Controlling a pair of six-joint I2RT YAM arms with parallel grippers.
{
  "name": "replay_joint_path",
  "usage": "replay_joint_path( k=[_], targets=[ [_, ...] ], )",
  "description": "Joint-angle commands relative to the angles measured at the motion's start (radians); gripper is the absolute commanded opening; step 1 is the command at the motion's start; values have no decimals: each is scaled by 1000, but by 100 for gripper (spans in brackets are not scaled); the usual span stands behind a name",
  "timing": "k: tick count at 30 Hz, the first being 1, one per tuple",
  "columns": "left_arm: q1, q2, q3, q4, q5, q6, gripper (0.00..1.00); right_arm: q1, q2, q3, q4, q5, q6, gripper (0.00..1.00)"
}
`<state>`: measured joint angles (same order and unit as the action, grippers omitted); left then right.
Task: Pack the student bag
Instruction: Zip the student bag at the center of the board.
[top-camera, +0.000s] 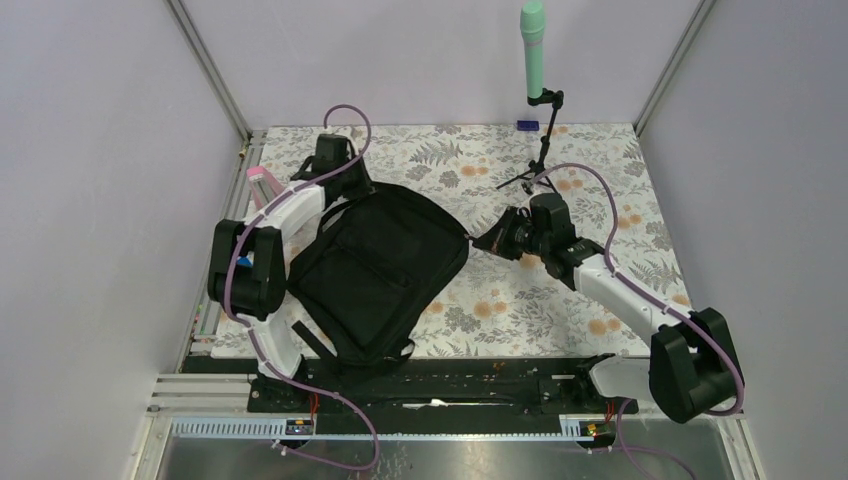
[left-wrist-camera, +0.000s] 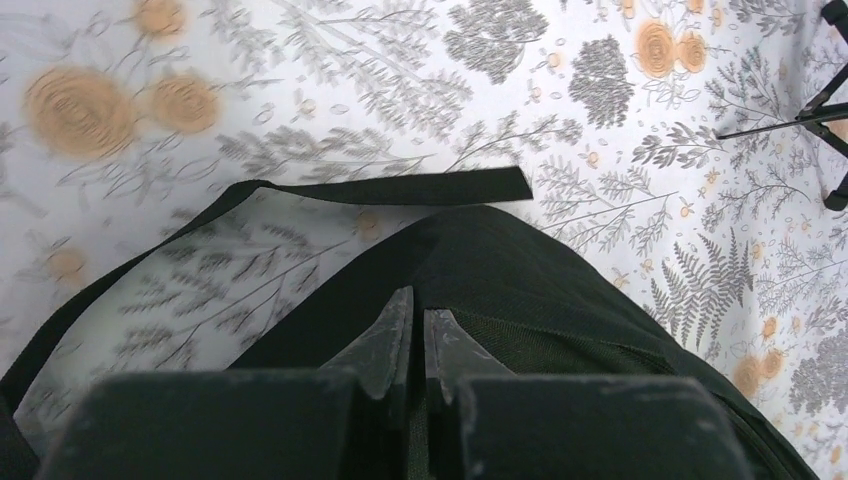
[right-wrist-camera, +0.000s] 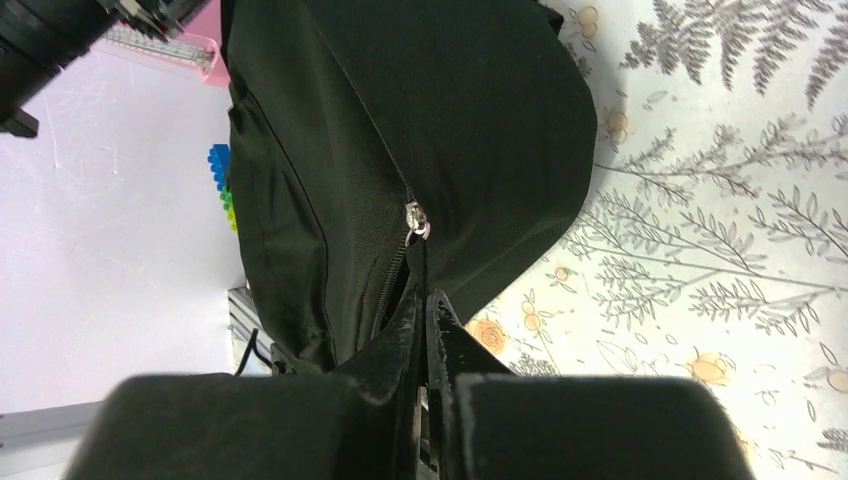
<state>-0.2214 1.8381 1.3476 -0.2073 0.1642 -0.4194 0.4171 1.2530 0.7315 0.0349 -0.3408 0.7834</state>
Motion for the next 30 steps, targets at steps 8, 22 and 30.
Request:
replay_joint_path(
  k=[8, 22, 30],
  targets=[
    [130, -237, -196, 46, -6, -37, 0, 3, 230, 292, 2, 5, -60, 0],
    [-6, -357, -182, 69, 39, 360, 69, 3, 333, 388, 4, -72, -77, 0],
    [-106, -222, -83, 52, 285, 704, 71, 3, 322, 364, 11, -95, -70, 0]
  ],
)
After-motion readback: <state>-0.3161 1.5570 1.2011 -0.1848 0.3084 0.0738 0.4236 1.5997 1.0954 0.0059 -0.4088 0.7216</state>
